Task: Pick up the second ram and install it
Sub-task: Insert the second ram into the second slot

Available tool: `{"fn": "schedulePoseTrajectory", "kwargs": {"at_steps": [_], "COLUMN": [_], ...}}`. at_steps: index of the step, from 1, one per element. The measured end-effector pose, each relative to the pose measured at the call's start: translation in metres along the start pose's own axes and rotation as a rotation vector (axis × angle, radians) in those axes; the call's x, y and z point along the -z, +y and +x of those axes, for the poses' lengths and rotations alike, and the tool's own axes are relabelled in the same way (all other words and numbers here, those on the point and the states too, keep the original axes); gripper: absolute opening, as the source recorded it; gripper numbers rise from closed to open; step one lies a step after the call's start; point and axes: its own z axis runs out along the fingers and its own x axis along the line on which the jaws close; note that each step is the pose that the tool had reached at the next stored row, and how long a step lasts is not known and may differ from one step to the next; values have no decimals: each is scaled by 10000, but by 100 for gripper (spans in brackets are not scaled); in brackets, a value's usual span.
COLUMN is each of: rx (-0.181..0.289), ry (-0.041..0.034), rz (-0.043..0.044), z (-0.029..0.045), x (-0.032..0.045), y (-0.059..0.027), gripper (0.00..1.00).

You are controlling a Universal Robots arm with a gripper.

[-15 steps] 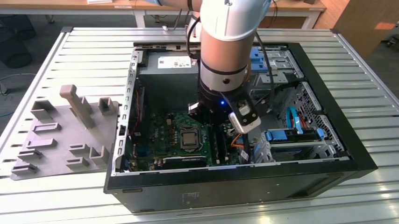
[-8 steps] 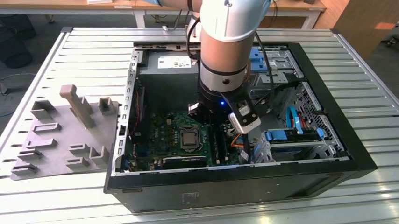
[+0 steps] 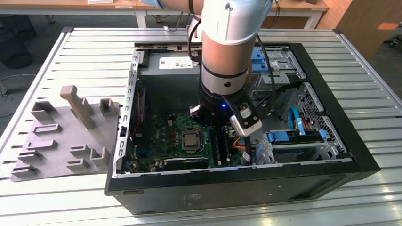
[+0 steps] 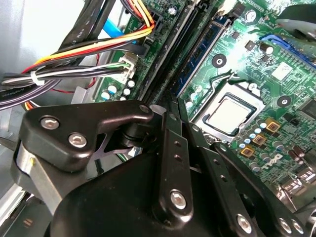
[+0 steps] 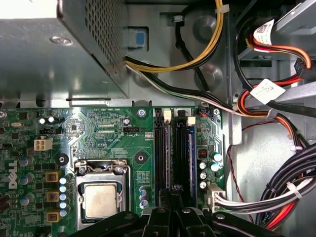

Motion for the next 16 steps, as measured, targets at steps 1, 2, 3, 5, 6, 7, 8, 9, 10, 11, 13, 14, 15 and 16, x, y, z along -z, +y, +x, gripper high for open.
{"fn": "schedulePoseTrajectory", "kwargs": {"at_steps": [1,2,3,5,6,7,8,9,10,11,13,14,15,16], "rx": [0,0,0,0,0,0,0,0,0,0,0,0,0,0], "ry": [1,1,1,0,2,2,2,2,1,1,2,2,1,1], "rz": [1,1,2,0,2,3,4,3,1,2,3,3,1,0], "z": [0,0,0,0,1,1,1,1,1,1,1,1,1,1], "x": [0,-1,0,-10,-12,-12,-12,-13,-16,-17,-18,-19,-20,-21], "y": [0,0,0,0,-1,-1,-1,-1,-1,-1,-1,-1,-1,-1], "gripper": [11,11,11,11,11,11,11,11,11,11,11,11,11,11]}}
